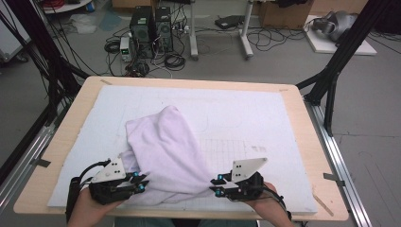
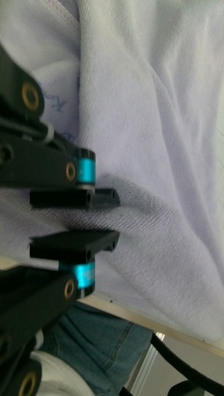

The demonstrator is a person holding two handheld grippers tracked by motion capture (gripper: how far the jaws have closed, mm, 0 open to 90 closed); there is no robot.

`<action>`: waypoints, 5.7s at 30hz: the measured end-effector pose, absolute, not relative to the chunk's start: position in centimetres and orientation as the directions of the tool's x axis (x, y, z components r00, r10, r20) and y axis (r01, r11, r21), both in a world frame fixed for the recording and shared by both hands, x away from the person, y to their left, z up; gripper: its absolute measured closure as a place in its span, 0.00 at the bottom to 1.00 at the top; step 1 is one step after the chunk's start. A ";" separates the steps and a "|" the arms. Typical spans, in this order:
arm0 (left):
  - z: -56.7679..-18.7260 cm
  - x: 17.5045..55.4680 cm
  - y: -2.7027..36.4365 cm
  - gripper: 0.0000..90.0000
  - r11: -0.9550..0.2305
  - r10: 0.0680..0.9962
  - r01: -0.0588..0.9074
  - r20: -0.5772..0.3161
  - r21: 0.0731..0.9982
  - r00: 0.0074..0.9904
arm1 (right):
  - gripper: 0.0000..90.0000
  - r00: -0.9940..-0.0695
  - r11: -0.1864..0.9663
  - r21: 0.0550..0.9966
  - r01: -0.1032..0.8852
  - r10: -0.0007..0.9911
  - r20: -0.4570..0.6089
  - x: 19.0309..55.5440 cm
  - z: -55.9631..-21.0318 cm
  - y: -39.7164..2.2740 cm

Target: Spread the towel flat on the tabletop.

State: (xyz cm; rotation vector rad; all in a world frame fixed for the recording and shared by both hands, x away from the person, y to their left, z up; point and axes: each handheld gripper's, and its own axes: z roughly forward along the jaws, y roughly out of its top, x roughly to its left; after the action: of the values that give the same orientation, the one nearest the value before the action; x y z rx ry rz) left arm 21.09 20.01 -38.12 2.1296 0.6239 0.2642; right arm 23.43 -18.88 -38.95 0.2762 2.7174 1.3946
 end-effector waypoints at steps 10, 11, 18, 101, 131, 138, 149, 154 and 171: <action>-37.8 25.6 20.8 0.48 -0.415 0.607 0.371 -0.050 0.831 0.793 | 0.58 -0.941 0.523 0.830 0.197 0.338 0.011 29.2 -38.7 -18.3; -38.0 26.2 20.7 0.48 -0.414 0.617 0.376 -0.048 0.829 0.785 | 0.58 -0.941 0.523 0.830 0.197 0.338 0.011 29.2 -38.7 -18.3; -41.0 30.7 20.7 0.50 -0.458 0.686 0.493 -0.059 0.740 0.725 | 0.57 -0.918 0.600 0.742 0.299 0.392 0.053 33.6 -42.7 -14.8; -39.1 29.0 17.7 0.93 -0.506 0.581 0.394 -0.034 0.767 0.813 | 0.77 -0.918 0.557 0.787 0.264 0.396 0.028 31.2 -37.4 -18.0; -40.9 32.5 16.5 0.89 -0.555 0.640 0.468 -0.007 0.688 0.768 | 0.92 -0.894 0.591 0.742 0.315 0.446 0.024 30.5 -40.2 -20.7; -40.4 32.2 16.9 0.83 -0.537 0.636 0.470 -0.030 0.701 0.771 | 0.89 -0.929 0.626 0.722 0.294 0.365 0.063 27.1 -38.2 -22.8; -40.8 33.7 16.7 0.62 -0.501 0.683 0.502 -0.034 0.705 0.729 | 0.74 -0.873 0.540 0.775 0.328 0.488 0.030 30.4 -38.3 -23.5; -42.2 34.6 16.1 0.64 -0.522 0.694 0.542 -0.042 0.659 0.719 | 0.64 -0.856 0.591 0.703 0.396 0.514 0.050 32.4 -42.4 -20.8; -40.7 33.8 16.4 0.90 -0.482 0.688 0.473 -0.016 0.738 0.726 | 0.97 -0.845 0.637 0.694 0.337 0.529 -0.075 32.8 -39.4 -22.4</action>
State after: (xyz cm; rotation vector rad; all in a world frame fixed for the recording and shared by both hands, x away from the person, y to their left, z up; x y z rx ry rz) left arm 33.83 16.41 -40.66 2.1706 0.8740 0.3649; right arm 32.76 -22.44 -39.37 0.7003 2.5877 1.0154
